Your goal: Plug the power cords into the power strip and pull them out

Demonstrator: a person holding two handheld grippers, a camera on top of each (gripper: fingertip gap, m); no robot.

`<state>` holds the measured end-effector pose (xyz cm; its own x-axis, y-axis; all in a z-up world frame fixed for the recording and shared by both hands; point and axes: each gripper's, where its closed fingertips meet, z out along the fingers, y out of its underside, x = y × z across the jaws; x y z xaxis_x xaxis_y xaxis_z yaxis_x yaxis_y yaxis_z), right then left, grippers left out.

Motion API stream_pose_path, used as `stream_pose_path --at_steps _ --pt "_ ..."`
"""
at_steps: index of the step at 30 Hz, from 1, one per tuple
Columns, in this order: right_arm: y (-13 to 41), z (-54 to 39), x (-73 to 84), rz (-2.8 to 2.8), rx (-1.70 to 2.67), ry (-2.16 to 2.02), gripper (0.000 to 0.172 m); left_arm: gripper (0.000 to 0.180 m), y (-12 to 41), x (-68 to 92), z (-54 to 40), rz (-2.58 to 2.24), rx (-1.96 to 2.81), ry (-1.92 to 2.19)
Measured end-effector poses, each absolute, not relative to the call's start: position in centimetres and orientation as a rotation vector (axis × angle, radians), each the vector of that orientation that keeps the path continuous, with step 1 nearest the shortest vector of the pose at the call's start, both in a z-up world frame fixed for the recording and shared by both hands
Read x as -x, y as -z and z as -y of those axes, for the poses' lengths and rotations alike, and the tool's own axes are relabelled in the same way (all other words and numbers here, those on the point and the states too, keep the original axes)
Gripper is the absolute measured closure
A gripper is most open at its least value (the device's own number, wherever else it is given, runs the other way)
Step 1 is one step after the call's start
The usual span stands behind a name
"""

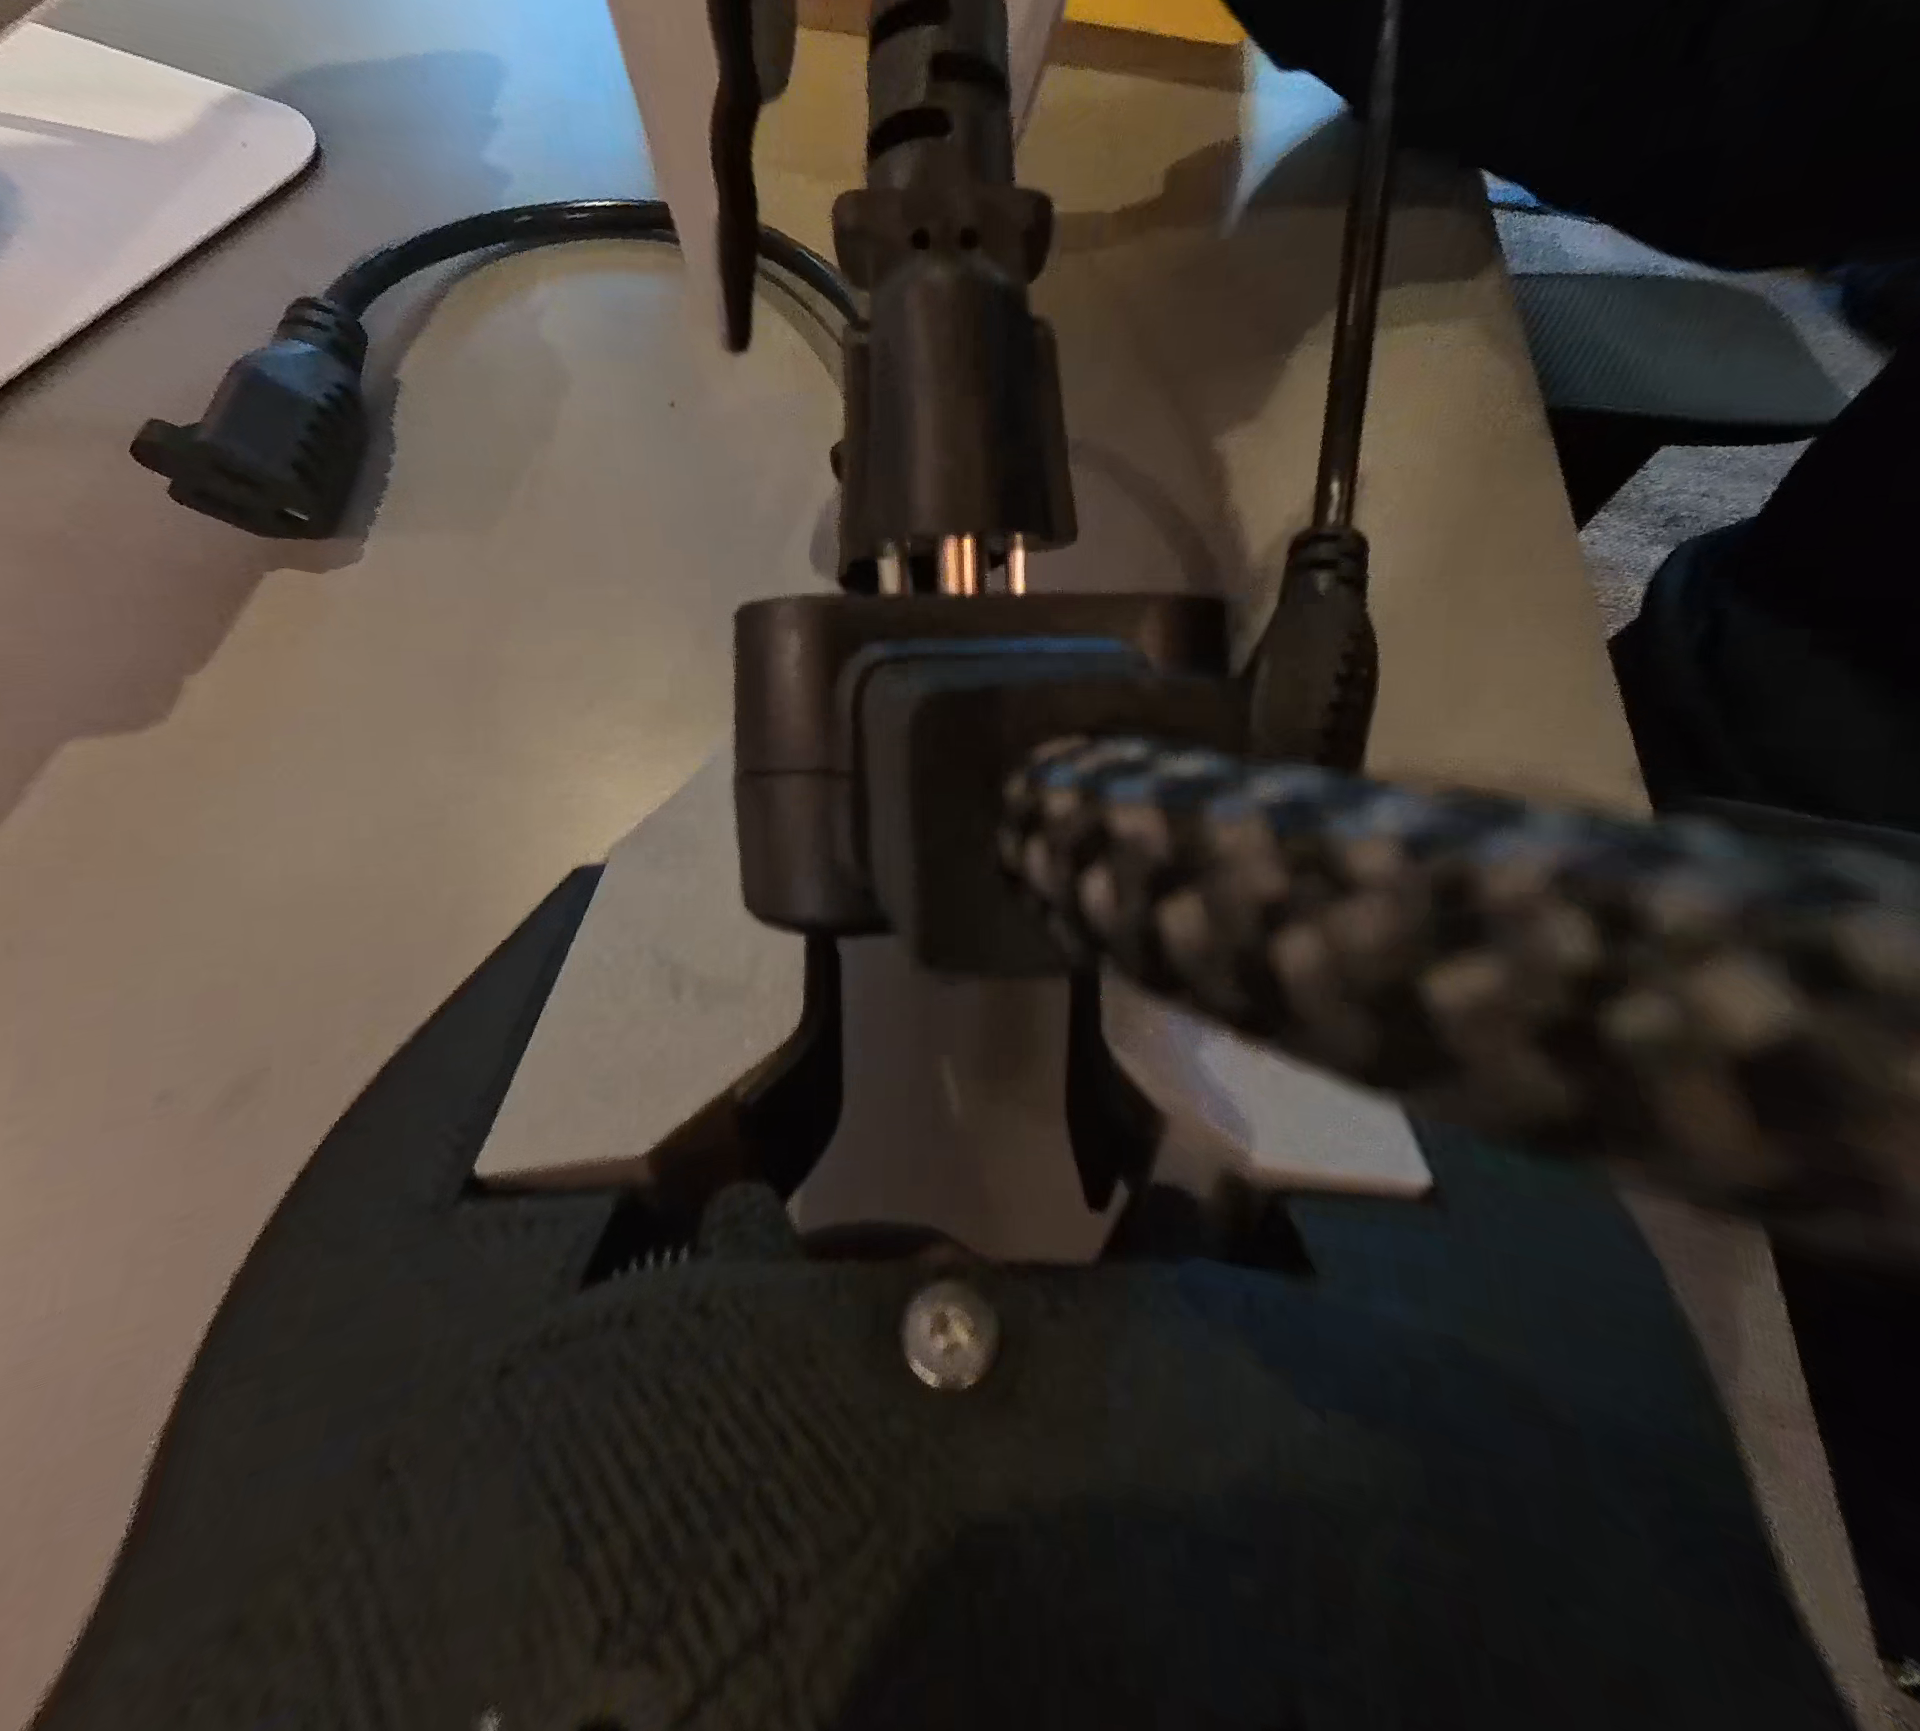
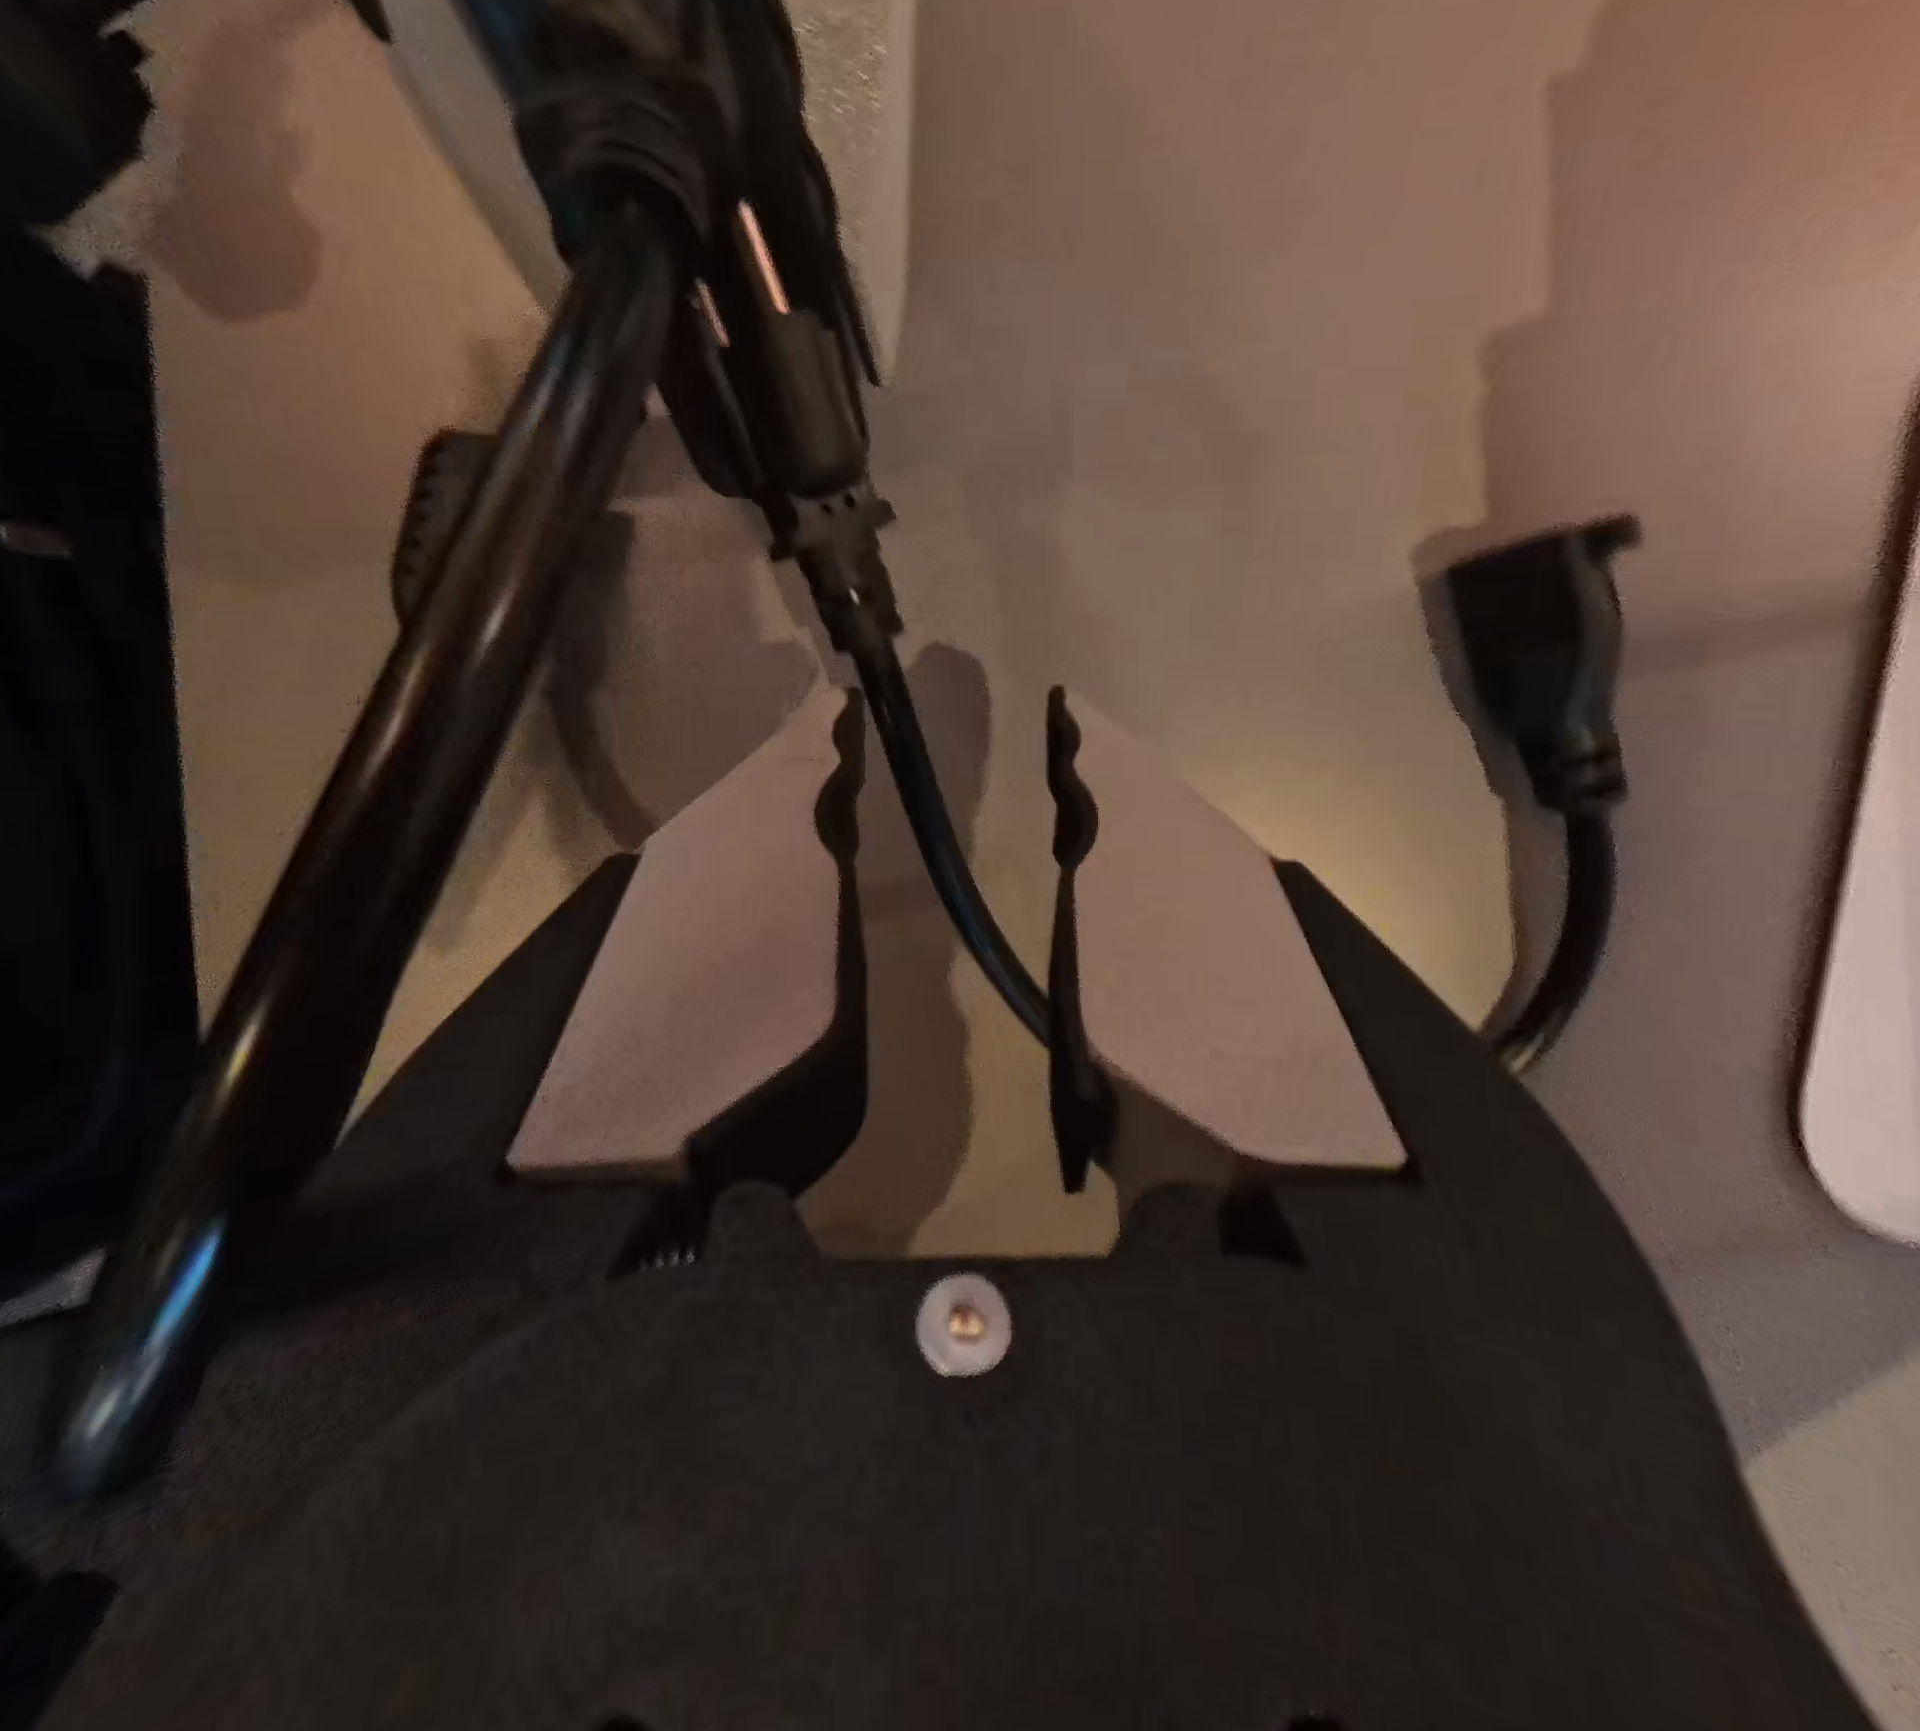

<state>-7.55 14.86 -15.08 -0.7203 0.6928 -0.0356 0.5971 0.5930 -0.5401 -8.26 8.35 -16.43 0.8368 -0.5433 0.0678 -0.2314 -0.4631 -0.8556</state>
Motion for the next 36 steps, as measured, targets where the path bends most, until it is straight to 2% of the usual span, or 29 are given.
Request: stream_pose_path --at_steps 1,2,5,8,10,18,19,20,22,27,36 --pt "15.1 -15.5 7.4 2.591 1.125 -0.810 0.134 0.136 16.5 8.3 -8.4 -0.567 2.063 0.411" --pt "15.0 -16.1 7.1 2.532 1.184 -0.840 0.126 0.135 16.5 8.4 -8.4 -0.567 2.063 0.404" --pt "14.9 -17.6 5.5 2.351 1.355 -1.008 0.131 0.135 16.6 8.7 -8.4 -0.568 2.067 0.379" --pt "15.2 -18.7 4.8 2.183 1.394 -1.188 0.141 0.135 16.4 8.9 -8.5 -0.549 2.060 0.388" --pt "16.1 -18.9 4.6 2.182 1.400 -1.262 0.141 0.135 16.2 8.9 -8.5 -0.551 2.049 0.394" --pt "18.3 -15.5 5.6 2.465 1.153 -1.268 0.134 0.135 16.7 8.2 -8.0 -0.653 2.042 0.323" --pt "18.5 -15.0 5.7 2.500 1.148 -1.271 0.135 0.135 16.7 8.3 -7.9 -0.654 2.042 0.324" --pt "18.8 -14.8 5.9 2.526 1.162 -1.268 0.148 0.135 16.7 8.4 -7.9 -0.655 2.041 0.323" --pt "18.8 -14.2 6.2 2.560 1.188 -1.326 0.156 0.135 16.7 8.6 -7.8 -0.659 2.040 0.313" --pt "18.4 -13.6 6.9 2.567 1.285 -1.444 0.160 0.134 16.8 9.2 -7.3 -0.664 2.053 0.325" --pt "18.6 -12.7 7.4 2.575 1.200 -1.313 0.158 0.135 17.2 9.8 -6.6 -0.665 2.084 0.354"
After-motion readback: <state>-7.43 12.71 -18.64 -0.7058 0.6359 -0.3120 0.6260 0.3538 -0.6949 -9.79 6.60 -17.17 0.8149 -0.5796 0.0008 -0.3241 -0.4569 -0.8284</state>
